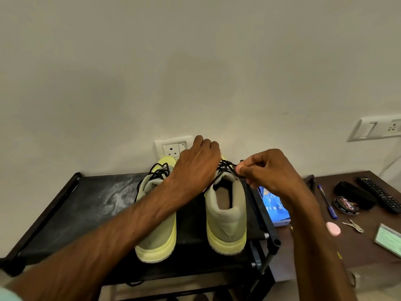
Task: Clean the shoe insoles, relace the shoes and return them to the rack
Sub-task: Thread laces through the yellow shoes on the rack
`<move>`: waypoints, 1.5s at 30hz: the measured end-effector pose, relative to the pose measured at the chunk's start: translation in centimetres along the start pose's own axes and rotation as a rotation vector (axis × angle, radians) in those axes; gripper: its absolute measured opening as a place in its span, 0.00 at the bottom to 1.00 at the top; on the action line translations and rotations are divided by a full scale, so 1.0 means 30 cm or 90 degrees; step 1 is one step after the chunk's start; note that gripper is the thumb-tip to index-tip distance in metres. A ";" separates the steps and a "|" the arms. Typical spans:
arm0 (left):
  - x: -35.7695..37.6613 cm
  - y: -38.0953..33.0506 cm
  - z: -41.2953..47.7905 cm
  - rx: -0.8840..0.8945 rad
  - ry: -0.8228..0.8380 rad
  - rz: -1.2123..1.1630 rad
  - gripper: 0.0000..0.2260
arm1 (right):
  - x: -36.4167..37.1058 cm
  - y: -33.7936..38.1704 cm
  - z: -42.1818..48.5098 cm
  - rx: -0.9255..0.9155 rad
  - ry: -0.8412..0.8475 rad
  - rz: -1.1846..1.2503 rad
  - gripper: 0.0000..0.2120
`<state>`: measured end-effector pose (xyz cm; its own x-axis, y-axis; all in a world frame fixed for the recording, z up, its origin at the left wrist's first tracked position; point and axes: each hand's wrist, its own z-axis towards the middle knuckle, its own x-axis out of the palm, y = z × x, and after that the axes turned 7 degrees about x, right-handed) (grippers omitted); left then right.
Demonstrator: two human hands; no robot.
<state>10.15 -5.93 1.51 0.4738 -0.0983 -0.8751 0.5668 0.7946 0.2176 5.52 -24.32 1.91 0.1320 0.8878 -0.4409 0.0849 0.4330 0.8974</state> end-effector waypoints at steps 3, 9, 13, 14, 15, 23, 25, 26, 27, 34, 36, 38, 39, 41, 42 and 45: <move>0.029 0.034 -0.004 0.103 -0.038 0.042 0.09 | -0.010 -0.001 -0.022 0.027 -0.003 -0.001 0.05; 0.042 0.096 0.014 0.237 -0.037 0.122 0.08 | 0.003 -0.001 -0.033 0.052 0.002 -0.034 0.04; 0.043 0.116 0.009 0.286 -0.027 0.146 0.14 | 0.004 0.000 -0.039 0.065 0.031 -0.051 0.06; 0.047 0.119 0.009 0.293 -0.025 0.143 0.12 | 0.005 -0.001 -0.039 0.067 0.037 -0.058 0.07; 0.051 0.119 0.008 0.295 -0.023 0.139 0.11 | 0.005 -0.001 -0.038 0.070 0.042 -0.061 0.07; 0.054 0.078 -0.004 0.137 0.022 -0.128 0.03 | -0.022 -0.007 -0.045 0.048 0.032 -0.020 0.05; 0.047 0.075 -0.006 0.019 0.018 -0.335 0.03 | -0.023 -0.008 -0.042 0.054 0.007 0.055 0.06; 0.045 0.075 -0.004 -0.036 0.003 -0.409 0.02 | -0.019 -0.005 -0.042 0.060 0.003 0.097 0.06; 0.042 0.076 -0.003 -0.086 -0.003 -0.460 0.02 | -0.010 -0.002 -0.043 0.065 0.004 0.132 0.07; 0.061 0.099 0.000 -0.206 0.063 -0.664 0.06 | 0.055 -0.006 -0.038 0.047 -0.002 0.109 0.07; 0.060 0.113 0.001 -0.175 0.101 -0.721 0.07 | 0.057 -0.012 -0.033 0.040 -0.017 0.084 0.04; 0.054 0.123 0.002 -0.125 0.125 -0.742 0.07 | 0.048 -0.012 -0.032 0.034 -0.012 0.081 0.03; 0.052 0.127 0.003 -0.112 0.128 -0.745 0.07 | 0.042 -0.011 -0.034 0.029 -0.008 0.079 0.03; 0.049 0.134 0.008 -0.117 0.119 -0.755 0.07 | 0.035 -0.006 -0.038 0.017 -0.002 0.054 0.06; 0.048 0.137 0.011 -0.128 0.111 -0.763 0.07 | 0.037 -0.002 -0.041 0.011 -0.001 0.035 0.09; 0.047 0.142 0.018 -0.162 0.096 -0.791 0.07 | 0.054 0.010 -0.044 0.005 -0.026 0.010 0.12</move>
<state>13.61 -3.00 1.45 -0.3702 -0.7989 -0.4740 0.4198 0.3113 -0.8525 4.45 -22.53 1.49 0.1735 0.8873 -0.4273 0.0906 0.4176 0.9041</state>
